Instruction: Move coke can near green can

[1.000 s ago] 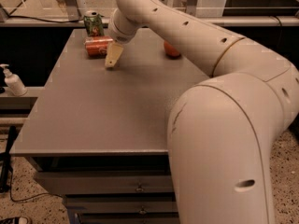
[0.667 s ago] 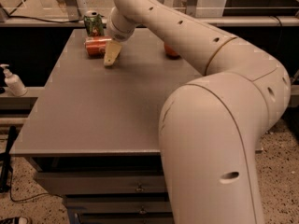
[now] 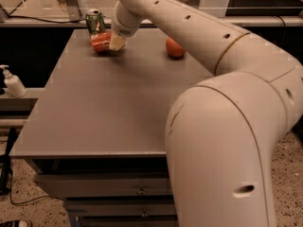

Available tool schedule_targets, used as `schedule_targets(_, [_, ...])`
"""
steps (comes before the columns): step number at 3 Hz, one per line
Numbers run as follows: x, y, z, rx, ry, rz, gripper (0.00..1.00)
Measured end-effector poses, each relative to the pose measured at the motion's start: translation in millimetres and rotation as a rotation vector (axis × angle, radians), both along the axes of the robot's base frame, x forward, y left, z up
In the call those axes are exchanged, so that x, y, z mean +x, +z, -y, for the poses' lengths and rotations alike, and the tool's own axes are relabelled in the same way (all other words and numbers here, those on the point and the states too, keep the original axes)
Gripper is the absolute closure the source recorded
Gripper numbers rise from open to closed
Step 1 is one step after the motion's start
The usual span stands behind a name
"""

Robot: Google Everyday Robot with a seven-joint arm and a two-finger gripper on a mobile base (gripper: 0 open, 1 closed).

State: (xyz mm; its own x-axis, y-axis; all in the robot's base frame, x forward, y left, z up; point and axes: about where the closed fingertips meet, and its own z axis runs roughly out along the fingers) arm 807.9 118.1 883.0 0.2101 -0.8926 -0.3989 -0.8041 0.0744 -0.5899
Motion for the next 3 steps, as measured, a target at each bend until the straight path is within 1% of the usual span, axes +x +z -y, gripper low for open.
schedule_targets(1, [-14.4, 28.7, 22.1, -0.025, -0.048, 0.014, 0.16])
schedule_targets(2, [-28.0, 49.1, 36.8, -0.027, -0.077, 0.017, 0.0])
schedule_targets(3, [-37.8, 60.2, 48.5, -0.031, -0.096, 0.011, 0.0])
